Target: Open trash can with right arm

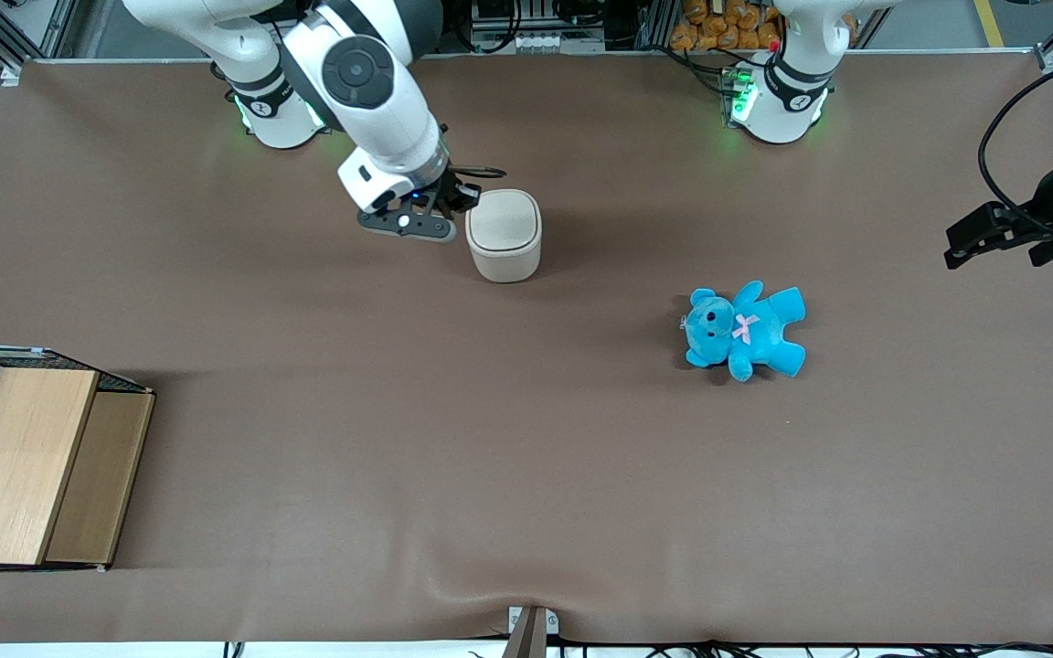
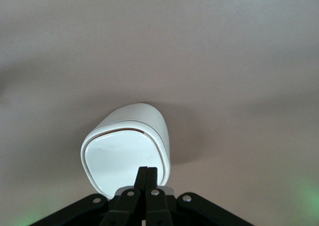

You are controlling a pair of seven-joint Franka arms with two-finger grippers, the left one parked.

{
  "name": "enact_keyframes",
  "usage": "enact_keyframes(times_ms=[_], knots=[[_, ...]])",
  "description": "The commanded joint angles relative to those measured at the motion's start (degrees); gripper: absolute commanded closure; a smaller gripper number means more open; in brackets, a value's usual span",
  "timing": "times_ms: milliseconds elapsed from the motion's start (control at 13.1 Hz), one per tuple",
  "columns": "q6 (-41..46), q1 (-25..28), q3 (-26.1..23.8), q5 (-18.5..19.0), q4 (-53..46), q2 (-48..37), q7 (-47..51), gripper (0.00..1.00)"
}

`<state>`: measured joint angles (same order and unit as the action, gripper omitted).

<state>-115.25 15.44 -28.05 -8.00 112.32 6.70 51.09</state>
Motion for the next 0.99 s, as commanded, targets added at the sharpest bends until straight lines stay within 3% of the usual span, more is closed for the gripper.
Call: enact_keyframes(times_ms=[0,229,915], knots=[[-3.65,1.78,0.1,0.7,1.85,1.2,2.78,1.0],[-5.33,3.99,0.1,8.06,1.94,5.15,7.96,1.0],[-9.64,7.24,0.1,8.79,4.75,7.89,10.88,1.0]])
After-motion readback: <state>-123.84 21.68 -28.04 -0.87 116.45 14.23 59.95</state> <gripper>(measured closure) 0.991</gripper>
